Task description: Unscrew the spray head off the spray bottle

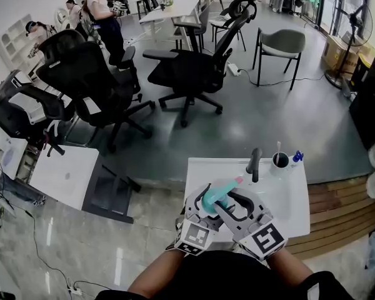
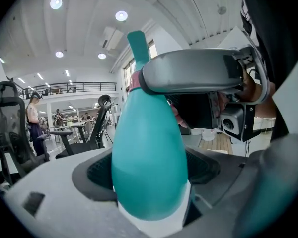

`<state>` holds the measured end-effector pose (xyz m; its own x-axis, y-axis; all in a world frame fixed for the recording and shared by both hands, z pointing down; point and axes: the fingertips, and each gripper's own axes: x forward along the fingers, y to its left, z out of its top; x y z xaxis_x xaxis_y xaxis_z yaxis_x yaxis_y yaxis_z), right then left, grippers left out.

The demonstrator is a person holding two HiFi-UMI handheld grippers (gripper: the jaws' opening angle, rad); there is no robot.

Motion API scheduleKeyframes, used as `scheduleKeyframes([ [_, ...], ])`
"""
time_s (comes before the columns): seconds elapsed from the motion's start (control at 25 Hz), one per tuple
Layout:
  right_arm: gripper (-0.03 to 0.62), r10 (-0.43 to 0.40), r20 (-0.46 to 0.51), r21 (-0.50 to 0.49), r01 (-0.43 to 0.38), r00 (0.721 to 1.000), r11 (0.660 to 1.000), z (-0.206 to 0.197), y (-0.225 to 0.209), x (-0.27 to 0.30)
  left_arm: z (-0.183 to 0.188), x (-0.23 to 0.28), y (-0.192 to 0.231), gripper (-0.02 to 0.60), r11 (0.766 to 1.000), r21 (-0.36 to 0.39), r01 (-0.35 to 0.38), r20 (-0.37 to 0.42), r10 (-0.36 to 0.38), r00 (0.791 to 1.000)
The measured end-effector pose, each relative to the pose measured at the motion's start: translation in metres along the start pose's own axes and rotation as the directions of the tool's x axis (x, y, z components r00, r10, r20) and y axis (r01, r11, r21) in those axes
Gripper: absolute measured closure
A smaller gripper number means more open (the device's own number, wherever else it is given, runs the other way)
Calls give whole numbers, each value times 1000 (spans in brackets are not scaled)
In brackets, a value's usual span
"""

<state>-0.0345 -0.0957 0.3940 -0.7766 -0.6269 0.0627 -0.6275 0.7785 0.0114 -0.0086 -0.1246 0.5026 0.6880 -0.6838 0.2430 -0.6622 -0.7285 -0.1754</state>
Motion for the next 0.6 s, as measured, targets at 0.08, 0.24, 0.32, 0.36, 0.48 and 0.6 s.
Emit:
scheduleKeyframes([
  [0.08,448,5,26,14,-5,1000,1000,0,-5,-3,3,-4,0,172,1000,17,1,18,-1,1000],
  [0.24,457,33,104,70,-40,994,997,10,-9,-8,13,-12,1,172,998,59,7,51,-10,999],
  [0.32,459,42,127,90,-54,991,994,14,-11,-9,16,-15,2,172,997,80,9,54,-13,998],
  [0.36,459,44,122,96,-56,991,994,13,-11,-10,18,-16,3,172,996,87,11,53,-16,998],
  [0.48,459,53,131,101,-67,990,993,16,-11,-11,21,-18,1,172,996,85,27,58,-32,998],
  [0.6,461,73,141,94,-87,987,992,18,-11,-13,23,-20,-2,173,996,77,46,66,-51,997],
])
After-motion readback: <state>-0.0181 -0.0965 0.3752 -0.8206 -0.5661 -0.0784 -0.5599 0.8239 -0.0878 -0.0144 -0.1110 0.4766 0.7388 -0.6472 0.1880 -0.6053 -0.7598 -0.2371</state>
